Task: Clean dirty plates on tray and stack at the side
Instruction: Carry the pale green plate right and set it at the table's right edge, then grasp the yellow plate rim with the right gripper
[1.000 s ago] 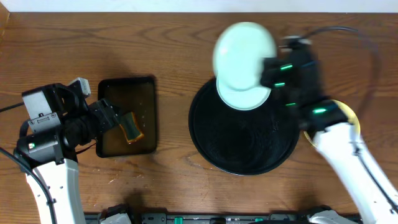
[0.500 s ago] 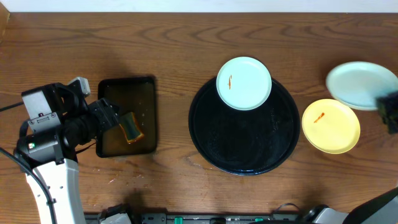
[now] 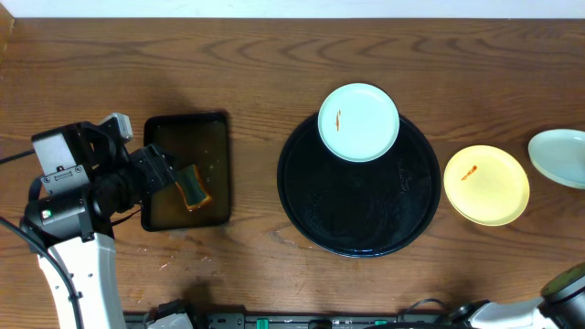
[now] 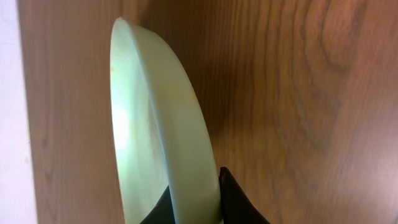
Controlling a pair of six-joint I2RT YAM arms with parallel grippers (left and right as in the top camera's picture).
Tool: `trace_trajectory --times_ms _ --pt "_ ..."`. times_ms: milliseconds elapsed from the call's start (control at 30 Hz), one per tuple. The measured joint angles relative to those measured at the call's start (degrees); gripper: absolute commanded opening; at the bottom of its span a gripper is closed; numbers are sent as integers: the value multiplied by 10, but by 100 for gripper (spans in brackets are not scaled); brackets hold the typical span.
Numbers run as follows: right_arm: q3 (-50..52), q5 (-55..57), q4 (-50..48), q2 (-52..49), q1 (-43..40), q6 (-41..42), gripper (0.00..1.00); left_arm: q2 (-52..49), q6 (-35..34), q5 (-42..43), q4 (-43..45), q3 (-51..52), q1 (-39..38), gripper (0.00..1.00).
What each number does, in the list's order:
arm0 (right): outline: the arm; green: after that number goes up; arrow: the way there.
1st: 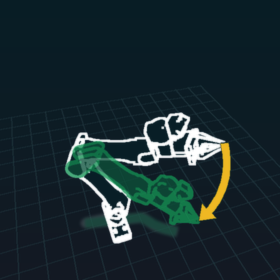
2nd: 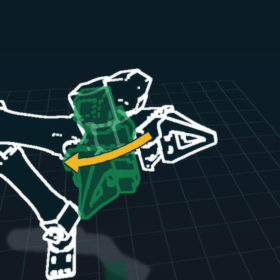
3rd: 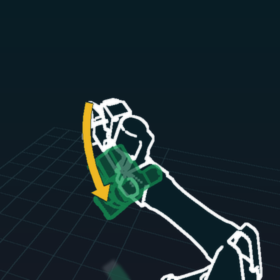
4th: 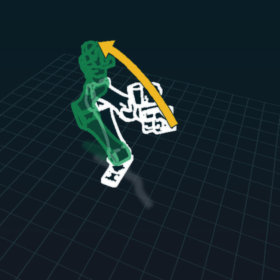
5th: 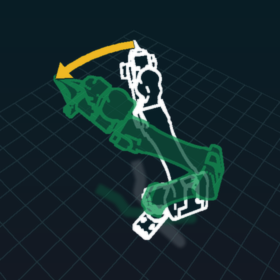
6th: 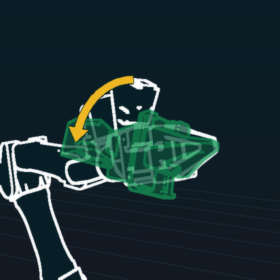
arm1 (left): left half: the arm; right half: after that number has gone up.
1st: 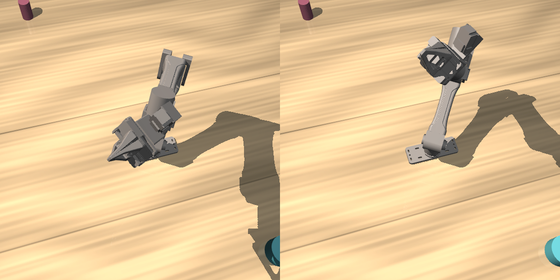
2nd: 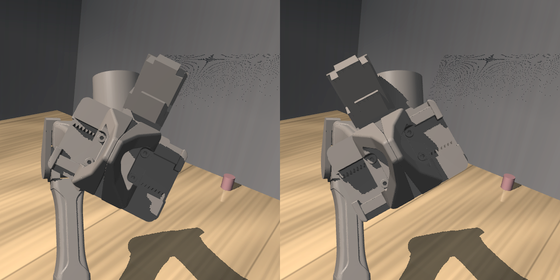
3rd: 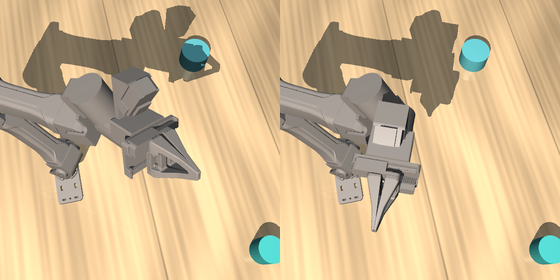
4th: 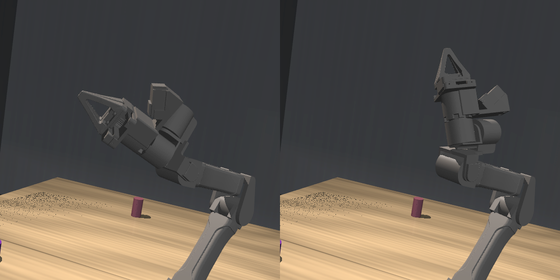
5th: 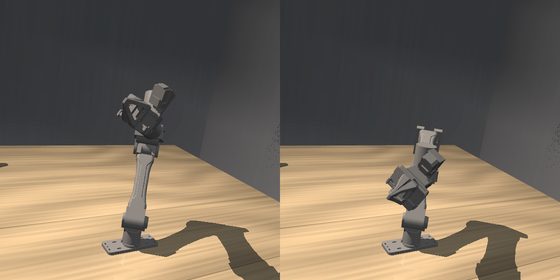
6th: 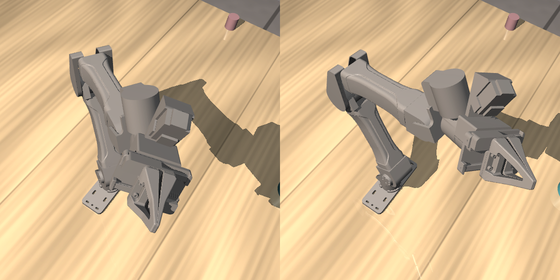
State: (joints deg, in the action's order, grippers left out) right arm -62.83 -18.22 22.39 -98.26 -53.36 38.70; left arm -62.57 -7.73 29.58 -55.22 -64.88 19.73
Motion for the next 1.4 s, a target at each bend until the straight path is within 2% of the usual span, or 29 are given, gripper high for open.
trace_trajectory --times_ms 33,67,100,133,200,267,433,533,633,733,833,967,1167,1267,1400 --pt "0 0 -4 -8 0 -2 6 0 0 0 0 0 0 55" --pt "0 -1 -10 -19 0 -4 18 0 0 0 0 0 0 54" --pt "0 -2 -14 -27 0 -7 35 0 0 0 0 0 0 54" --pt "0 -2 -20 -33 0 -11 46 0 0 0 0 0 0 54" --pt "0 -4 -30 -39 0 -27 61 0 0 0 0 0 0 54" --pt "0 -15 -33 -39 0 -42 66 0 0 0 0 0 0 55" --pt "0 -83 -38 -39 0 -57 73 0 0 0 0 0 0 54" --pt "0 -131 -9 -37 1 -69 72 0 0 0 0 0 -3 55" --pt "-1 -141 73 -30 12 -81 65 0 0 0 1 0 -19 54" --pt "-1 -98 165 -25 45 -94 61 0 0 0 10 0 -47 55" --pt "0 -23 211 -24 90 -101 58 0 0 0 27 0 -68 55" --pt "-1 87 243 -24 151 -102 57 0 0 0 45 0 -81 55" --pt "0 216 262 -24 200 -87 43 0 0 0 42 0 -82 55" --pt "5 242 263 -24 201 -79 41 0 0 0 42 0 -82 55" --pt "42 249 237 -22 201 -76 35 0 0 0 42 0 -82 55"
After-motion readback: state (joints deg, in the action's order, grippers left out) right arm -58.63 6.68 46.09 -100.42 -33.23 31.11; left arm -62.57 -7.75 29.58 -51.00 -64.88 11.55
